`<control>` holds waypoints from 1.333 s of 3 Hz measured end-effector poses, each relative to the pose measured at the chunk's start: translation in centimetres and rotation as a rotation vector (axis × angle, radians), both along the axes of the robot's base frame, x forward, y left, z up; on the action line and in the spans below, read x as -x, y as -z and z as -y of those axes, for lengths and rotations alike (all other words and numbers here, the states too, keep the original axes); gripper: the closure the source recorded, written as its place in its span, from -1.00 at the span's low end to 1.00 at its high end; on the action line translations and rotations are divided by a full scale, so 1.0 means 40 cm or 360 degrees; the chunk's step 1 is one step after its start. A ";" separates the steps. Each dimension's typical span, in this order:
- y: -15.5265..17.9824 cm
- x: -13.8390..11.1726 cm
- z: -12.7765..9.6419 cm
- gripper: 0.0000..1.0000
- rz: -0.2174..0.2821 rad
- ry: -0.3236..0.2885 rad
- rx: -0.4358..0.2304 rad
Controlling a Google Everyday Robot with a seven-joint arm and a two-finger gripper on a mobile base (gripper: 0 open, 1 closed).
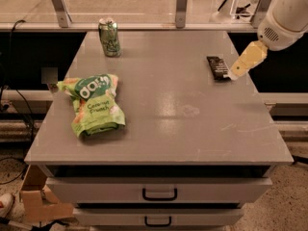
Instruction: Pick rxbar chocolate
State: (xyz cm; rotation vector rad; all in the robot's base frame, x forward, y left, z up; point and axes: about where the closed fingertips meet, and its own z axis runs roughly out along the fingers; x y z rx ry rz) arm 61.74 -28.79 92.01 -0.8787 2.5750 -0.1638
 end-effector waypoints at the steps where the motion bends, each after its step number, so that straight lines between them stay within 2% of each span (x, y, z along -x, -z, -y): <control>1: 0.055 -0.058 0.012 -1.00 -0.0072 0.0238 -0.0009; 2: 0.102 -0.105 -0.006 -1.00 -0.0168 0.0383 -0.0022; 4: 0.182 -0.170 -0.104 -1.00 -0.0323 0.0505 0.0005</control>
Offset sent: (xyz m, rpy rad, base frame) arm 0.0639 0.0122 -0.0573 0.0243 0.1793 -0.3476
